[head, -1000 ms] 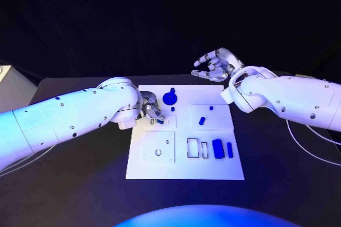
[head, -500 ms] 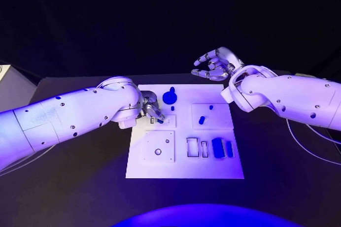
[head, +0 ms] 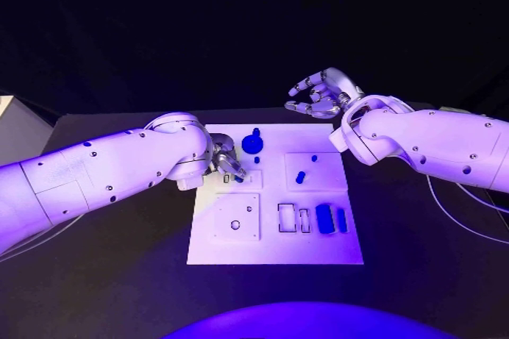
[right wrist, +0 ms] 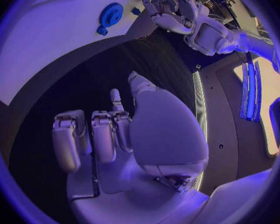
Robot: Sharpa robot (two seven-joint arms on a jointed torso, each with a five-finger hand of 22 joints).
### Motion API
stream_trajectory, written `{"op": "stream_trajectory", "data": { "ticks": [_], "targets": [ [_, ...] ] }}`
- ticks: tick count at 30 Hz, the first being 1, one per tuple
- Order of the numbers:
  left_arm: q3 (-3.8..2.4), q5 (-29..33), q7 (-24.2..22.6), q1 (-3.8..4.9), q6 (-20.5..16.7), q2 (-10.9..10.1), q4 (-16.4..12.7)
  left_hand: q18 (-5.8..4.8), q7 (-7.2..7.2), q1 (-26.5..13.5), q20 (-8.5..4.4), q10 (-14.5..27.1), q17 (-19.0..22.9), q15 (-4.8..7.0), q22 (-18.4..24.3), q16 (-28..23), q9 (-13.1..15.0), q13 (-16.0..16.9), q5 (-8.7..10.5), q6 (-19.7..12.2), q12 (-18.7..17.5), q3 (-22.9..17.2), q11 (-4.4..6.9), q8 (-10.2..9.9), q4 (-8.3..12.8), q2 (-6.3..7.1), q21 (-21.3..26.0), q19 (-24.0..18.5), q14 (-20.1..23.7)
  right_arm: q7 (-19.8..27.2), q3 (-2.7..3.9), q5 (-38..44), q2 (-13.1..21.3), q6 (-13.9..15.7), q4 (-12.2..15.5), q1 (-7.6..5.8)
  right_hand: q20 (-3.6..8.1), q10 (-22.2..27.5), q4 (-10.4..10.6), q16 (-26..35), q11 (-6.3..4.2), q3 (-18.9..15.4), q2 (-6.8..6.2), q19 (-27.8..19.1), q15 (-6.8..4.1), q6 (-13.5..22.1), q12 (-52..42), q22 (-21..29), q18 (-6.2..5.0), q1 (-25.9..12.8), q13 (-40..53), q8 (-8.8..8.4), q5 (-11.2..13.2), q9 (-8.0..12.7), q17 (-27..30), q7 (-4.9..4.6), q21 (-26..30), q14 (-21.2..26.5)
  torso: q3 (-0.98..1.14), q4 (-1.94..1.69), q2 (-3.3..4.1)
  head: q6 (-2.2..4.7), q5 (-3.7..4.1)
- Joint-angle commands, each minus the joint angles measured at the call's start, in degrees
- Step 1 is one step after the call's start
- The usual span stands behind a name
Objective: Assemble the parts on the task board
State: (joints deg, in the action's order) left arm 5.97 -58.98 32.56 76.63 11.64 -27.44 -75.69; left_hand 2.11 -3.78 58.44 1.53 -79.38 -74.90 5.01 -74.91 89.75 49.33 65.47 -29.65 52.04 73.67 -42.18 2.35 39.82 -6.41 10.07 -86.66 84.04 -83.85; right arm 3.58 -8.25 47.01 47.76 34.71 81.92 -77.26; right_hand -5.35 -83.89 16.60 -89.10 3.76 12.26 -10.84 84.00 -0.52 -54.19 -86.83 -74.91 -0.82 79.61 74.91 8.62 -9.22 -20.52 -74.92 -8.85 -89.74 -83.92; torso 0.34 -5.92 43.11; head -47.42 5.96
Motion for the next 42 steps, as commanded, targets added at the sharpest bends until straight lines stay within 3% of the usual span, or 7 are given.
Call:
{"op": "stream_trajectory", "data": {
  "ticks": [1,7,18,42],
  "targets": [
    [0.45,0.36,0.44,-0.70,1.93,0.36,0.03,-0.59,2.35,0.44,-0.48,-0.51,-15.10,0.41,-8.22,0.25,1.60,0.07,0.45,2.86,0.24,-5.60,0.17,-0.01,5.98,-1.33,-0.26,2.57,-6.15,0.32,0.00,0.41,0.00,-0.71,0.09,0.03,-0.44,-3.31,-0.06,0.37,0.42,-0.33,-0.07,6.00,0.44,0.45,0.31,-15.09,0.82,-0.54,12.74,0.31,-0.28,0.07,-12.11,-0.07,-0.26,-5.32,0.00,-0.05,-0.05,0.01,-0.02],
    [0.45,0.82,0.28,-0.71,2.02,0.49,0.18,-0.62,2.52,-0.15,-0.57,-0.75,-15.10,0.48,-8.33,0.25,1.27,0.41,1.51,3.49,0.29,-3.85,0.26,-0.24,4.82,-2.50,-0.28,2.63,-6.15,0.33,0.00,0.41,-0.03,-0.72,0.05,0.03,-0.44,-3.31,-0.06,0.37,0.42,-0.33,-0.07,6.00,0.44,0.45,0.31,-15.09,0.82,-0.54,12.74,0.31,-0.28,0.07,-12.11,-0.07,-0.26,-5.32,-0.02,-0.03,-0.06,-0.08,0.11],
    [0.45,1.13,0.01,-0.74,1.95,0.72,0.37,-0.64,2.84,-0.97,-0.68,-0.99,-15.10,0.64,-8.41,0.25,0.88,0.82,3.02,4.14,0.33,-0.18,0.46,-0.57,3.45,-2.74,-0.28,2.67,-6.15,0.32,0.00,0.41,0.00,-0.64,0.08,0.03,-0.45,-3.30,-0.05,0.40,0.42,-0.36,0.01,6.00,0.43,0.48,0.32,-15.09,0.82,-0.67,12.72,0.34,-0.39,0.07,-12.06,-0.07,-0.26,-5.30,-0.03,-0.06,-0.03,-0.20,0.25],
    [0.46,1.10,0.06,-0.78,2.79,0.82,0.49,-0.66,3.04,-0.60,-0.88,-0.94,-15.10,0.80,-8.52,0.25,0.57,0.96,3.98,4.09,0.17,3.13,0.63,-1.05,3.55,-1.07,-0.28,2.73,-6.15,0.39,0.00,0.42,0.10,-0.41,0.23,0.03,-0.45,-3.28,-0.06,0.44,0.42,-0.41,0.00,6.00,0.43,0.51,0.34,-15.09,0.82,-0.77,12.71,0.37,-0.41,0.07,-11.97,-0.07,-0.26,-5.28,-0.08,-0.07,-0.04,-0.62,0.44]
  ]
}}
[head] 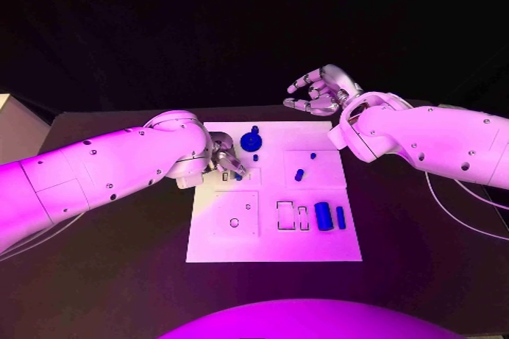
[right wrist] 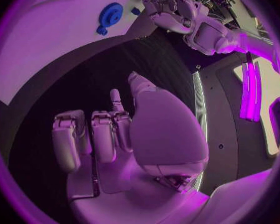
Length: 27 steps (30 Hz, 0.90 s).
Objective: Assemble the parts on the task board
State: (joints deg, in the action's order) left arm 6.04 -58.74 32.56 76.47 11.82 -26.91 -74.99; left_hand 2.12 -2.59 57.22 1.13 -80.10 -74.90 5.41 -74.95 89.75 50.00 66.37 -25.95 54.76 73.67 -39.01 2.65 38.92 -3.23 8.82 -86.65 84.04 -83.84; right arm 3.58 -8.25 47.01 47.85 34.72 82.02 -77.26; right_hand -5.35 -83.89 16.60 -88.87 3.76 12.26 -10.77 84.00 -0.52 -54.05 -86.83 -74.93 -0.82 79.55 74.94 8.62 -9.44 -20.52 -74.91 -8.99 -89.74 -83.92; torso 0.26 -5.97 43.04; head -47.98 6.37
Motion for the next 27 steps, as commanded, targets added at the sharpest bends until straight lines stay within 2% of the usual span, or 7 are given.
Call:
{"op": "stream_trajectory", "data": {
  "ticks": [1,11,13,15,16,17,27],
  "targets": [
    [0.40,0.83,0.07,-0.62,2.65,0.29,-0.20,-0.68,1.86,0.52,-0.48,-0.21,-15.10,0.40,-8.51,0.25,-0.13,0.06,0.32,1.42,0.16,0.25,0.34,-0.17,0.25,0.28,-0.30,2.75,-6.16,0.40,0.00,0.42,0.01,-0.41,0.13,0.03,-0.45,-3.28,-0.06,0.21,0.42,-0.41,-0.07,6.00,0.43,0.37,0.34,-15.07,0.82,-0.70,12.68,0.37,-0.18,0.07,-11.98,0.07,-0.26,-5.28,-0.01,0.00,0.01,-0.02,0.01],
    [0.40,0.74,0.10,-0.63,3.11,0.23,-0.19,-0.69,2.01,-0.21,-0.57,-0.23,-15.10,0.48,-8.59,0.25,-0.46,0.21,0.76,1.90,0.09,3.43,0.44,-0.47,-1.23,1.21,-0.30,2.78,-6.16,0.48,0.00,0.42,0.02,-0.34,0.11,0.03,-0.45,-3.27,-0.06,0.23,0.42,-0.46,-0.07,6.00,0.43,0.39,0.36,-15.07,0.82,-0.77,12.67,0.38,-0.16,0.07,-11.93,0.07,-0.26,-5.27,0.01,0.01,-0.03,-0.07,-0.03],
    [0.40,0.73,0.10,-0.63,3.14,0.20,-0.18,-0.68,2.05,-0.42,-0.60,-0.23,-15.10,0.51,-8.56,0.25,-0.59,0.28,1.32,2.03,0.07,4.61,0.47,-0.60,-1.87,1.49,-0.28,2.77,-6.16,0.49,0.00,0.41,0.03,-0.33,0.10,0.03,-0.45,-3.27,-0.06,0.23,0.42,-0.46,-0.07,6.00,0.43,0.39,0.36,-15.07,0.82,-0.77,12.67,0.38,-0.16,0.07,-11.93,0.07,-0.26,-5.27,0.00,0.01,-0.04,-0.08,-0.02],
    [0.40,0.72,0.10,-0.64,3.15,0.20,-0.18,-0.68,2.09,-0.24,-0.62,-0.21,-15.10,0.54,-8.56,0.25,-0.69,0.31,2.16,2.10,0.03,5.26,0.51,-0.71,-2.22,1.47,-0.27,2.77,-6.16,0.51,0.00,0.41,0.04,-0.32,0.10,0.03,-0.45,-3.27,-0.05,0.23,0.42,-0.49,-0.08,6.00,0.44,0.40,0.36,-15.07,0.82,-0.83,12.67,0.39,-0.12,0.07,-11.94,0.07,-0.26,-5.27,0.00,0.01,-0.03,-0.08,-0.03],
    [0.40,0.71,0.09,-0.64,3.15,0.20,-0.18,-0.68,2.14,0.14,-0.64,-0.20,-15.10,0.56,-8.59,0.25,-0.83,0.35,5.52,2.19,-0.02,5.93,0.55,-0.88,-2.73,1.23,-0.26,2.77,-6.16,0.51,0.00,0.40,0.04,-0.30,0.10,0.03,-0.45,-3.27,-0.05,0.23,0.42,-0.49,-0.08,6.00,0.44,0.40,0.36,-15.07,0.82,-0.83,12.67,0.39,-0.12,0.07,-11.94,0.07,-0.26,-5.27,0.00,0.01,-0.02,-0.08,-0.03],
    [0.41,0.70,0.09,-0.64,3.14,0.19,-0.18,-0.70,2.14,0.30,-0.65,-0.19,-15.10,0.56,-8.67,0.25,-0.90,0.37,6.37,2.20,-0.04,6.15,0.53,-0.96,-2.93,1.23,-0.30,2.81,-6.16,0.52,0.00,0.40,0.04,-0.30,0.10,0.03,-0.45,-3.27,-0.05,0.23,0.42,-0.49,-0.08,6.00,0.44,0.40,0.36,-15.07,0.82,-0.83,12.67,0.39,-0.12,0.07,-11.94,0.07,-0.26,-5.27,0.01,0.01,-0.02,-0.08,-0.03],
    [0.40,0.49,0.11,-0.64,2.81,-0.03,-0.25,-0.70,2.04,0.04,-0.64,-0.15,-15.10,0.52,-8.65,0.25,-1.06,0.39,7.75,2.37,-0.12,7.30,0.45,-1.13,-4.18,1.55,-0.27,2.80,-6.16,0.58,0.00,0.37,0.06,-0.19,0.05,0.03,-0.45,-3.18,-0.01,0.27,0.42,-0.59,-0.12,5.94,0.44,0.42,0.47,-14.99,0.79,-0.99,12.59,0.40,0.03,0.08,-11.86,0.07,-0.15,-5.25,-0.02,0.02,0.00,0.00,-0.05]
  ]
}}
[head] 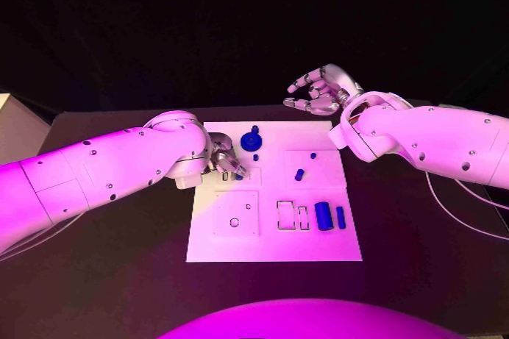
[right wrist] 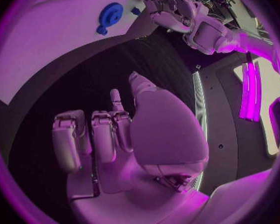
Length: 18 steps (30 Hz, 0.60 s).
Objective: Assemble the parts on the task board
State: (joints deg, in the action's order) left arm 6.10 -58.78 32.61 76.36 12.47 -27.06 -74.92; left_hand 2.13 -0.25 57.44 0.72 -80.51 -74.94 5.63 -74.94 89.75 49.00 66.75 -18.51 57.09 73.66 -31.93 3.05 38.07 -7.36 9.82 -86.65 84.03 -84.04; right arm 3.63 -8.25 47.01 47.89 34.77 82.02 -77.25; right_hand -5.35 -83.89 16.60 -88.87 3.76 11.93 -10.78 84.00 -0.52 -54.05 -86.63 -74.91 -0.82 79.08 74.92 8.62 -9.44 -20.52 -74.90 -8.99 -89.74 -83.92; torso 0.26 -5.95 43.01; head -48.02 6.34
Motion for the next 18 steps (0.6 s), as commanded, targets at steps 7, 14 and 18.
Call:
{"op": "stream_trajectory", "data": {
  "ticks": [7,14,18],
  "targets": [
    [0.32,0.32,0.04,-0.53,1.94,-0.23,-0.46,-0.70,-0.34,-0.36,-0.21,0.28,-15.06,0.29,-8.65,0.25,-0.12,0.02,0.59,0.08,-0.16,0.70,0.01,-0.34,-0.65,0.67,-0.26,2.80,-5.96,0.56,0.00,0.35,0.03,-0.20,0.04,0.03,-0.45,-3.14,0.01,0.26,0.42,-0.38,-0.10,5.91,0.43,0.45,0.31,-14.95,0.77,-0.74,12.57,0.43,0.27,0.08,-11.89,0.07,-0.07,-5.26,-0.02,0.01,0.04,-0.02,-0.02],
    [0.27,0.19,-0.01,-0.53,1.36,-0.89,-1.07,-0.70,-0.41,-1.00,-0.17,0.35,-15.06,0.24,-8.68,0.25,-0.19,-0.02,0.74,0.26,-0.30,2.63,-0.03,-0.40,-2.67,1.22,-0.25,2.80,-5.96,0.62,0.00,0.27,0.01,-0.04,-0.06,0.04,-0.44,-3.14,0.05,0.29,0.41,-0.85,0.17,5.89,0.42,0.54,0.32,-14.93,0.76,-1.58,12.56,0.57,1.37,0.08,-11.86,0.09,-0.05,-5.25,0.00,0.03,0.02,0.07,0.05],
    [-0.19,0.28,0.07,-0.51,0.66,-1.61,-1.97,-0.67,-0.46,-1.17,-0.16,0.44,-15.06,0.23,-8.57,0.25,-0.21,-0.12,0.75,0.23,-0.44,3.65,-0.07,-0.45,-3.71,1.41,-0.18,2.75,-5.96,0.68,0.00,0.16,-0.03,0.17,-0.27,0.09,-0.42,-3.15,0.09,0.33,0.38,-1.94,0.71,5.88,0.39,0.68,0.31,-14.91,0.75,-2.95,12.54,0.83,4.86,0.06,-11.80,0.14,-0.01,-5.24,-0.01,0.05,-0.01,0.21,0.06]
  ]
}}
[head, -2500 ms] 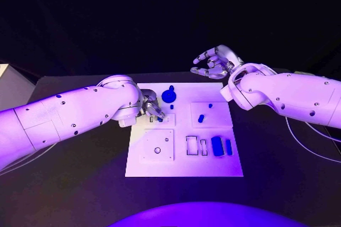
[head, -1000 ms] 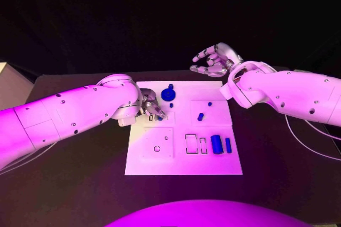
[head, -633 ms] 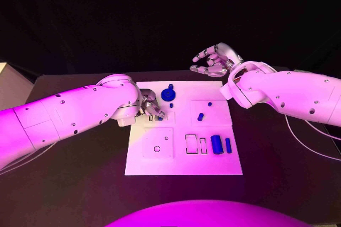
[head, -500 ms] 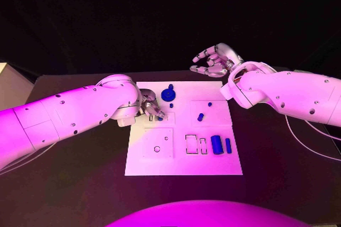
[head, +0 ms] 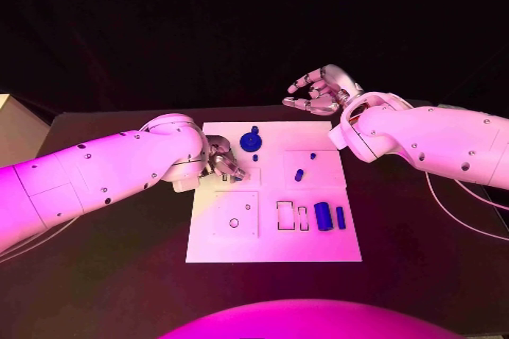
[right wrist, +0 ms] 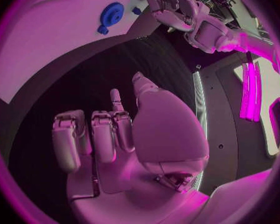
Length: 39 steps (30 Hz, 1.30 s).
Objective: Assemble the parts on the task board
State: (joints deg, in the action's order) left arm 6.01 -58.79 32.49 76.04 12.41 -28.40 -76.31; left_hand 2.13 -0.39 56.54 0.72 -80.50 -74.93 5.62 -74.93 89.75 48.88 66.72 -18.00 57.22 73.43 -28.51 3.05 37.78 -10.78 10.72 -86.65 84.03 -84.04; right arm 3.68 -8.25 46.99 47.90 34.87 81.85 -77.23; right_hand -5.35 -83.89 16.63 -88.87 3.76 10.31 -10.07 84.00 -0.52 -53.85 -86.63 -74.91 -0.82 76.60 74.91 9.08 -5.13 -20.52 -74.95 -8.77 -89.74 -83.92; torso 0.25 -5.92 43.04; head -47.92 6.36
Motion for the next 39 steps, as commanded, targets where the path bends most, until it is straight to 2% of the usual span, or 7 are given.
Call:
{"op": "stream_trajectory", "data": {
  "ticks": [1,8,22,24,27,31,39],
  "targets": [
    [-0.22,0.31,0.25,-0.20,0.60,-0.39,-0.75,-0.66,-0.43,-0.33,-0.13,0.79,-15.07,0.24,-8.49,0.25,-0.07,-0.68,0.22,-0.19,-0.67,0.86,-0.12,-0.24,-0.82,0.79,-0.12,2.70,-5.96,0.63,0.00,0.17,-0.06,0.09,-0.15,0.08,-0.41,-3.11,0.08,0.33,0.38,-0.65,0.08,5.88,0.39,0.51,0.36,-14.91,0.75,-0.79,12.52,0.42,0.36,0.06,-11.75,-0.08,0.00,-5.24,0.00,0.00,-0.06,0.16,0.05],
    [-1.36,0.26,0.78,-0.07,0.04,-1.34,-1.94,-0.60,-0.84,-0.37,-0.04,2.12,-15.07,0.04,-8.26,0.25,0.47,-2.43,0.22,-1.46,-2.00,3.28,-0.45,0.11,-3.29,1.34,0.03,2.57,-5.96,0.62,0.00,0.12,-0.15,0.13,-0.46,0.19,-0.39,-3.09,0.01,0.35,0.36,-1.94,0.30,5.88,0.38,0.65,0.38,-14.91,0.75,-1.34,12.49,0.58,-0.12,0.05,-11.73,-0.06,0.00,-5.24,0.01,-0.09,-0.15,0.38,0.04],
    [-3.90,0.34,1.32,0.67,0.55,-3.46,-3.69,-0.51,-0.96,1.31,0.05,2.89,-15.07,-0.04,-7.93,0.25,0.86,-3.32,0.10,-2.31,-2.61,4.31,-0.56,0.45,-4.06,1.51,0.23,2.39,-5.96,0.67,0.00,0.05,-0.15,0.13,-0.97,0.32,-0.39,-3.11,0.07,0.39,0.36,-2.62,0.50,5.84,0.37,0.70,0.35,-14.85,0.73,-1.62,12.50,0.67,0.32,0.04,-11.66,-0.05,0.07,-5.22,0.00,-0.01,-0.02,1.31,-0.08],
    [-4.50,1.89,1.00,1.00,0.35,-3.95,-3.36,0.06,-2.16,4.61,0.62,7.80,-15.07,-0.90,-5.33,0.25,0.98,-9.94,-0.19,-5.45,-7.76,5.31,-1.66,-0.24,-4.98,1.40,1.68,0.96,-5.96,0.69,0.00,0.03,-0.12,0.14,-1.07,0.33,-0.39,-3.11,0.07,0.39,0.36,-2.62,0.50,5.84,0.37,0.70,0.35,-14.85,0.73,-1.62,12.50,0.67,0.32,0.04,-11.66,-0.05,0.07,-5.22,0.01,-0.02,-0.03,1.45,-0.11],
    [-5.05,3.73,0.31,1.26,-0.02,-4.26,-2.58,0.56,-3.22,6.28,1.09,11.77,-14.16,-1.65,-3.06,-0.37,0.51,-14.92,-0.45,-7.87,-11.80,5.49,-2.55,-1.48,-5.34,1.10,2.98,-0.36,-5.61,0.72,0.00,0.00,-0.10,0.15,-1.16,0.34,-0.39,-3.11,0.07,0.39,0.36,-2.62,0.50,5.84,0.37,0.70,0.35,-14.85,0.73,-1.62,12.50,0.67,0.32,0.04,-11.66,-0.05,0.07,-5.22,0.04,-0.06,-0.05,1.56,-0.13],
    [-6.10,7.12,-1.82,1.81,-1.32,-4.59,0.11,1.21,-5.99,9.58,2.81,19.58,-14.47,-3.86,-0.10,-0.15,-3.02,-23.98,-0.75,-12.07,-18.91,5.24,-4.98,-5.95,-5.56,0.02,4.83,-2.25,-5.68,0.93,0.00,-0.10,-0.09,0.28,-1.36,0.34,-0.38,-3.08,0.09,0.39,0.36,-2.80,0.65,5.83,0.37,0.71,0.39,-14.83,0.72,-1.74,12.47,0.70,0.24,0.04,-11.65,-0.05,0.11,-5.22,0.03,-0.10,-0.02,2.05,-0.26],
    [-6.85,9.00,-4.23,2.87,-1.91,-4.18,5.94,1.31,-6.90,12.25,3.77,20.71,-14.54,-4.68,0.11,-0.10,-5.26,-25.46,-0.72,-12.80,-19.33,4.98,-5.81,-7.62,-5.08,0.13,5.04,-2.44,-5.70,1.60,0.00,-0.72,-0.04,0.65,-1.79,0.35,-0.38,-2.59,0.04,0.67,0.36,-3.02,0.94,5.45,0.37,0.77,1.00,-14.25,0.51,-1.75,12.05,0.74,-0.13,0.04,-11.05,-0.05,0.91,-5.06,-0.02,-0.05,0.14,2.91,-0.25]
  ]
}}
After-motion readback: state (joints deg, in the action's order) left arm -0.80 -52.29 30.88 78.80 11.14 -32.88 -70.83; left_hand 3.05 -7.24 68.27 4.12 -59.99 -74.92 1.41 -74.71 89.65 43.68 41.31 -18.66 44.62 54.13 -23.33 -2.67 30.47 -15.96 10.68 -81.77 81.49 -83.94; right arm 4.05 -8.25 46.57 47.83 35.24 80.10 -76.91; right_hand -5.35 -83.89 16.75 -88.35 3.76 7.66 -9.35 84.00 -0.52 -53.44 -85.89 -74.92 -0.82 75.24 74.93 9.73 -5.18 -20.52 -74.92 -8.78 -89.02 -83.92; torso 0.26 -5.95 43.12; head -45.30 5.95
